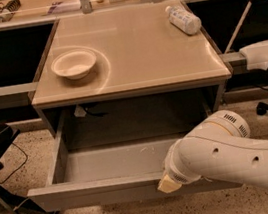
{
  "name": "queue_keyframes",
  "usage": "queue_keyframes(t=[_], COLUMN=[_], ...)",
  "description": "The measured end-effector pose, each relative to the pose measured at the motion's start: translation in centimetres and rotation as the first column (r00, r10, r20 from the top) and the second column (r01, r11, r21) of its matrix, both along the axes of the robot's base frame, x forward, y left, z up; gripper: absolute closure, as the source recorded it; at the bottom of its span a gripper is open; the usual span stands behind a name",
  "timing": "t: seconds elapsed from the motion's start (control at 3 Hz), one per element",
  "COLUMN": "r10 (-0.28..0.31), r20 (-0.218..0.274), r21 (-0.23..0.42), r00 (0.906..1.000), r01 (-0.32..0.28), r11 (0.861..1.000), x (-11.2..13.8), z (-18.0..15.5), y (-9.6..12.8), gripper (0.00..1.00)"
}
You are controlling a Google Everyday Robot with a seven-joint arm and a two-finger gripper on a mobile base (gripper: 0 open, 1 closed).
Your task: Open top drawer
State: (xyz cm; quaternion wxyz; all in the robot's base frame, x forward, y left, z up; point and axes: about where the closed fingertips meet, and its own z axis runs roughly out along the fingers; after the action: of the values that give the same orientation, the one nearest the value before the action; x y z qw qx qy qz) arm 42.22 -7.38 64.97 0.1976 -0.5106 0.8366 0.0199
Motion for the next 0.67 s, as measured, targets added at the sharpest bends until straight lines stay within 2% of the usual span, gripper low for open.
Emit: queue_keyframes(t=[0.67], r10=[-0.010], r20=[0.004], r21=[-0.003], r00=[0.9999], r01=[0.010], r11=[1.000], x=[-0.74], z=[-0.02], y=[0.00], gripper=[1.00])
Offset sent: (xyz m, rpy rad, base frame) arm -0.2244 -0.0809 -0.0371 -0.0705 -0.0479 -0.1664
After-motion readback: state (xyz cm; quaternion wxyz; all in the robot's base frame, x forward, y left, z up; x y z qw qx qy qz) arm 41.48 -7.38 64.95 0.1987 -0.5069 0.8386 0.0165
